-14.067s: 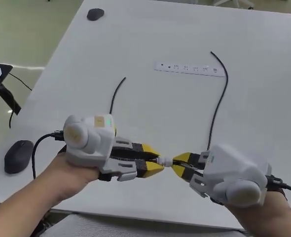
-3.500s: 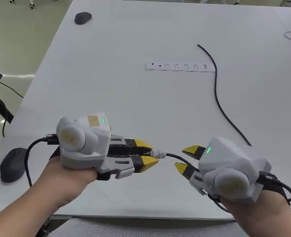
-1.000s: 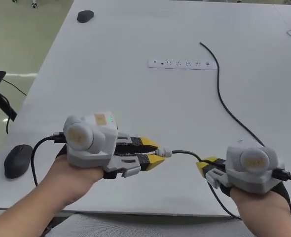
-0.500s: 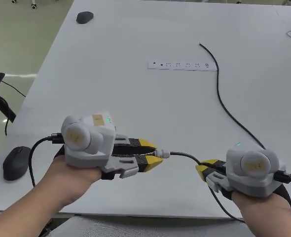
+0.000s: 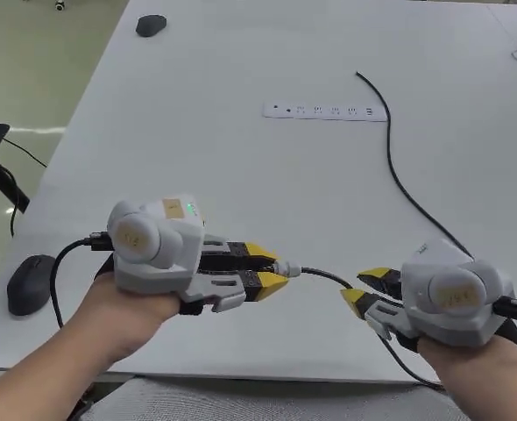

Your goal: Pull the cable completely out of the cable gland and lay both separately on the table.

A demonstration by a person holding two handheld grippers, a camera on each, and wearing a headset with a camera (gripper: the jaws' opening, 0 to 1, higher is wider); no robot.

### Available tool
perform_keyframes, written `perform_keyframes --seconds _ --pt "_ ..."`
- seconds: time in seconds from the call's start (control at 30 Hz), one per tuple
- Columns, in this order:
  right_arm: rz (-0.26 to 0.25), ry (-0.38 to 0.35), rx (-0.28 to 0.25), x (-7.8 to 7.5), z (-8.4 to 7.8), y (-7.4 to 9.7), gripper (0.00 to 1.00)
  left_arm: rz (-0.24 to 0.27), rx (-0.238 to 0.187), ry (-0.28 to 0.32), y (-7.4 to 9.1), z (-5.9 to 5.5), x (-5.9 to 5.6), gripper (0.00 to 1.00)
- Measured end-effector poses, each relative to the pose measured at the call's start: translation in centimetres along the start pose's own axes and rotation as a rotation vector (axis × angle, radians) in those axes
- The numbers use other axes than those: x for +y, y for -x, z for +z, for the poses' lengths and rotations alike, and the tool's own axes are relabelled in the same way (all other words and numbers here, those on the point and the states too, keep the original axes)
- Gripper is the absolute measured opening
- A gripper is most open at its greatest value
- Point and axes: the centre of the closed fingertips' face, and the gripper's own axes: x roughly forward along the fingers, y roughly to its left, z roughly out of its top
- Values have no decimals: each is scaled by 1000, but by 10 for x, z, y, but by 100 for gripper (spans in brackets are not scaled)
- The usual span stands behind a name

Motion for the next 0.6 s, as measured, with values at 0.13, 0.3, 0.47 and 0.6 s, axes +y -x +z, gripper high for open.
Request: perform_keyframes --seconds 0.13,0.3,0.47,0.6 --pt "-3 103 -16 2 16 5 17 1 -4 6 0 0 1 15" --pt "41 193 -46 19 39 4 17 1 -2 7 -1 0 1 15" --pt "62 279 -45 30 46 -2 16 0 -1 9 -1 0 0 15" --pt "85 328 -50 39 49 -6 14 0 -1 11 -2 0 0 15"
